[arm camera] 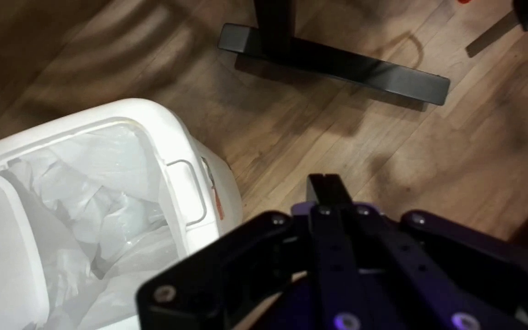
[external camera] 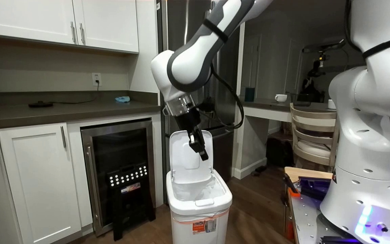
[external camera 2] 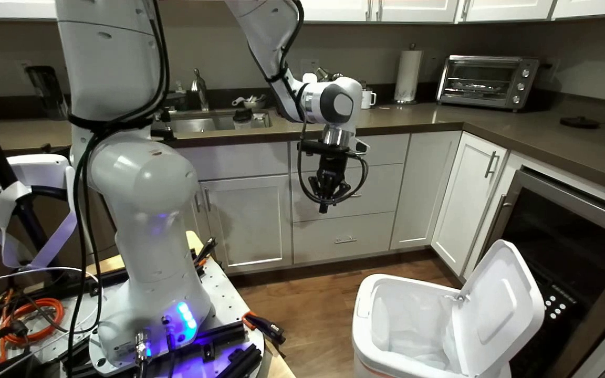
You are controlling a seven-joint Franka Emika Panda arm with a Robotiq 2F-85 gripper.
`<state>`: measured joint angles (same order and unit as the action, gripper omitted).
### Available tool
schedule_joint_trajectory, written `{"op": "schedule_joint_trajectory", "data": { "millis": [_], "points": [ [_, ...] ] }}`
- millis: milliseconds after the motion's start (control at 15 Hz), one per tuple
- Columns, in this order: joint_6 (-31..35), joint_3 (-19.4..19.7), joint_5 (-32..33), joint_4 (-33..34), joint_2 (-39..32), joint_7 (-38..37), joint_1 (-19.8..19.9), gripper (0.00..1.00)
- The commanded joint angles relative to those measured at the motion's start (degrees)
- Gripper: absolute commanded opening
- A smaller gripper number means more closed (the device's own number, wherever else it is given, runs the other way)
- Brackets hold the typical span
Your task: Press the button to open the lid of the bin
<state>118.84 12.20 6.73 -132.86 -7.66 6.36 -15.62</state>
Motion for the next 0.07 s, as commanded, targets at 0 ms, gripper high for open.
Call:
{"op": "schedule_joint_trajectory", "data": {
  "millis": [0],
  "points": [
    [-1.6, -6.5, -6.8, -2.9, 8.7, 5.1, 7.5, 0.02]
  ]
}}
